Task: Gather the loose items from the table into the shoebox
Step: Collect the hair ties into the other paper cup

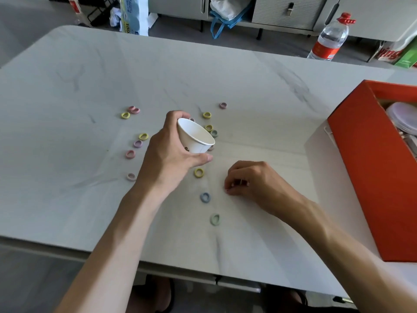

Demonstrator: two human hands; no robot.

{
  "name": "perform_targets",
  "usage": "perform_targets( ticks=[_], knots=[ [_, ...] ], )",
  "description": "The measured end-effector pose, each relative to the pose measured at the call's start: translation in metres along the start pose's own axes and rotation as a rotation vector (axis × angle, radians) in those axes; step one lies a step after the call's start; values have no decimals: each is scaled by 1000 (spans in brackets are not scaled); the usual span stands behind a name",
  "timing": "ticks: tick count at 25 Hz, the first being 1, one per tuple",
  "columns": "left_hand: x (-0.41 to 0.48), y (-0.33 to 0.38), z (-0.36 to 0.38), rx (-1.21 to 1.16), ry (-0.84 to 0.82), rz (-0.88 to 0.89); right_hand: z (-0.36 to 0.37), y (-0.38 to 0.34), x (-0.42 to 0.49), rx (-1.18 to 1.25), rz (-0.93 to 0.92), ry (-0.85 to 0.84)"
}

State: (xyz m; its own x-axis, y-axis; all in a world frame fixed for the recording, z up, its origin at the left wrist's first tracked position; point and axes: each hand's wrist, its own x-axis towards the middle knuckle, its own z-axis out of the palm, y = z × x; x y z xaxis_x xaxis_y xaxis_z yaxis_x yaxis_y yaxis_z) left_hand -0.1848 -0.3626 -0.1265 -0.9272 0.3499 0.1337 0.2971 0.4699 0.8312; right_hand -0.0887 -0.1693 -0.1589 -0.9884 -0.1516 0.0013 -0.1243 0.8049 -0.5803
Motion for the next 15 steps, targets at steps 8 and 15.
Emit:
perform_targets(
  ticks=[8, 15],
  knots=[
    [3, -7, 5, 59, -69, 36, -6, -7, 27, 126, 102, 439],
    [-3, 3, 8, -34, -149, 51, -15, -52, 48, 458, 20, 307]
  ],
)
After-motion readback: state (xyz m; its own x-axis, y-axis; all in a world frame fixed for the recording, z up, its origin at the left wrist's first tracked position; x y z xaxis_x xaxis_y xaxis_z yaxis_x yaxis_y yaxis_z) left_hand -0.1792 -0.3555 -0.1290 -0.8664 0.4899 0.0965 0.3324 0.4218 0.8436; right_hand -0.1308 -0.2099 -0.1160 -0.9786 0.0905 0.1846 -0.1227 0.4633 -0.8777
